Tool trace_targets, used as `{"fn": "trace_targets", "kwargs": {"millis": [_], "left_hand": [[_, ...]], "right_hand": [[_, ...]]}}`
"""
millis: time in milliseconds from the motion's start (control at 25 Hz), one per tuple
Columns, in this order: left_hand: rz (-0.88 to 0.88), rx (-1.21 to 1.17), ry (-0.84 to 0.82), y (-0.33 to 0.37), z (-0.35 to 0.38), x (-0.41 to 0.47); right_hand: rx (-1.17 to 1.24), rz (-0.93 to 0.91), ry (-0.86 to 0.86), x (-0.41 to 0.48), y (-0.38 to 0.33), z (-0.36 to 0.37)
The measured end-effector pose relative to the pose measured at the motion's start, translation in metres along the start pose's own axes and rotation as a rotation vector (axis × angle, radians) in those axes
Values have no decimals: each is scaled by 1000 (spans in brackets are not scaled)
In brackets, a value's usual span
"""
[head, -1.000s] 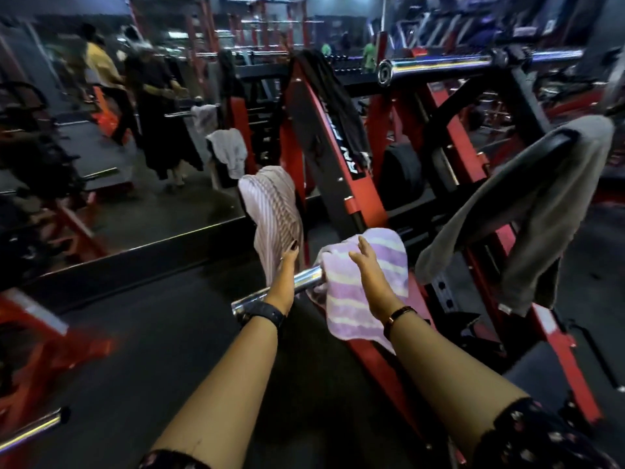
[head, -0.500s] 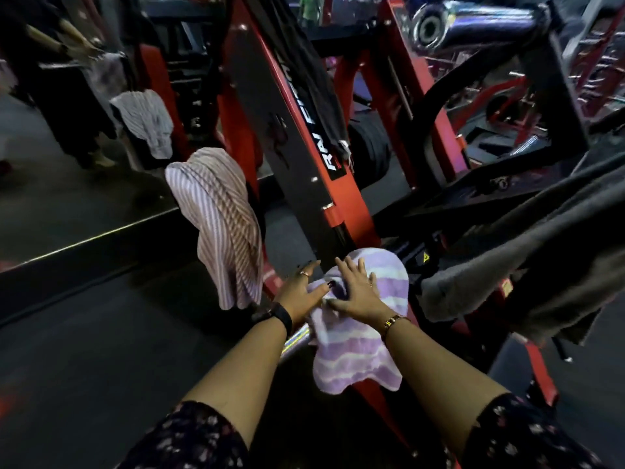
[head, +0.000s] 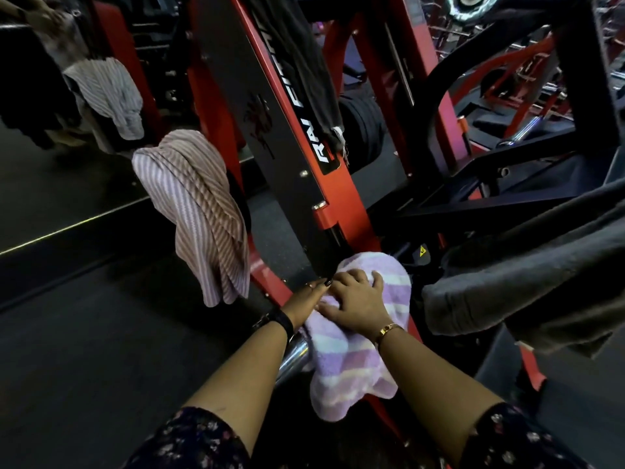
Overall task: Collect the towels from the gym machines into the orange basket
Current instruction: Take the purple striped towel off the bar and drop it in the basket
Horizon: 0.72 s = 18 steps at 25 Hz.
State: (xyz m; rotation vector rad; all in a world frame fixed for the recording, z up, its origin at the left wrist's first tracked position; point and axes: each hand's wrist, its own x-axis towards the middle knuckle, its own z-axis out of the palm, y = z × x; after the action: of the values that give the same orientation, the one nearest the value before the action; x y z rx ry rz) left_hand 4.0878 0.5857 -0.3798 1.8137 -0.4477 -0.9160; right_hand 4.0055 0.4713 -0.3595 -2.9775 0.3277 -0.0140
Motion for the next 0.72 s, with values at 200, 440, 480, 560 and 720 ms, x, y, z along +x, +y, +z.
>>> {"fn": "trace_targets", "kwargs": {"millis": [200,440,480,560,720], "left_hand": [[-35,-76,120,9,0,-18],[-9,-214,378,18,-14,-55],[0,-306,425,19,-17,-61],[-9,-463,520,15,-23,-70],[-13,-649,601,6,-37,-101]], "right_hand": [[23,-41,59,4,-2,-4],[394,-65,161,-1,-13,-19],[483,-93,163,-1,-18,-23],[642,-158,193,-2,-31,-32],[879,-228,244,-15,-71,-64]]}}
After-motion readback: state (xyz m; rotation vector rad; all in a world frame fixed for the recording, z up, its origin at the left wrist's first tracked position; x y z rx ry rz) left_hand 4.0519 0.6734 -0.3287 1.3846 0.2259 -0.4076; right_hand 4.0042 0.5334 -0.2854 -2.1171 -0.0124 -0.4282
